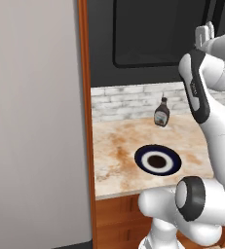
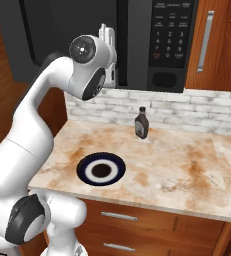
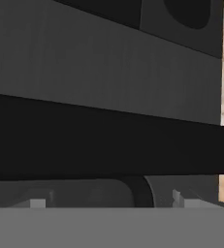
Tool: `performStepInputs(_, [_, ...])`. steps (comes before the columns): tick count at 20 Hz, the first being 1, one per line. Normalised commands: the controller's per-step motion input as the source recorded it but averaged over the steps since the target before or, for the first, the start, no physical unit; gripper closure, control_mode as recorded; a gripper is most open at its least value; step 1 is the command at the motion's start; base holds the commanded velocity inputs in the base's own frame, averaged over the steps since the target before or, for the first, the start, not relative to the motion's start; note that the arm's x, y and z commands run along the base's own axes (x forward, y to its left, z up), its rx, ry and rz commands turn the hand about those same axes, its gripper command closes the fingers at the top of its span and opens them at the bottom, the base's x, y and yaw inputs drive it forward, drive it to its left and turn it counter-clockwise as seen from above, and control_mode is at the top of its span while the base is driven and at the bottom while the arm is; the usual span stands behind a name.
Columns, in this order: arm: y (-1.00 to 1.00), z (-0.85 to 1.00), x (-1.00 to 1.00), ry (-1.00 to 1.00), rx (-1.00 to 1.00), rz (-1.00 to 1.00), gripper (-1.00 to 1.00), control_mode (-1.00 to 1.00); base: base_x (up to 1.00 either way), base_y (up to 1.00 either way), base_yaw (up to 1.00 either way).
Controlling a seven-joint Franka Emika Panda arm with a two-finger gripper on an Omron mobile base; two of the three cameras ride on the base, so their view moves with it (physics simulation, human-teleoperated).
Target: Pick the garlic from the counter and place it in the microwave. Then turn on the microwave.
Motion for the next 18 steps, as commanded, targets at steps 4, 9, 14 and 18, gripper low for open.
performStepInputs(4, [0.18, -0.08, -0.22, 0.0, 0.01, 0.02, -1.0, -1.0, 0.0, 0.0, 0.0])
performStepInputs(9, [0.15, 0.01, -0.21, -0.06, 0.02, 0.04, -1.0, -1.0, 0.0, 0.0, 0.0])
performStepInputs(14, [0.06, 0.07, -0.3, -0.1, 0.01, 0.07, -1.0, -1.0, 0.0, 0.0, 0.0])
performStepInputs(18, [0.0, 0.09, -0.38, -0.1, 0.0, 0.12, -1.0, -1.0, 0.0, 0.0, 0.0])
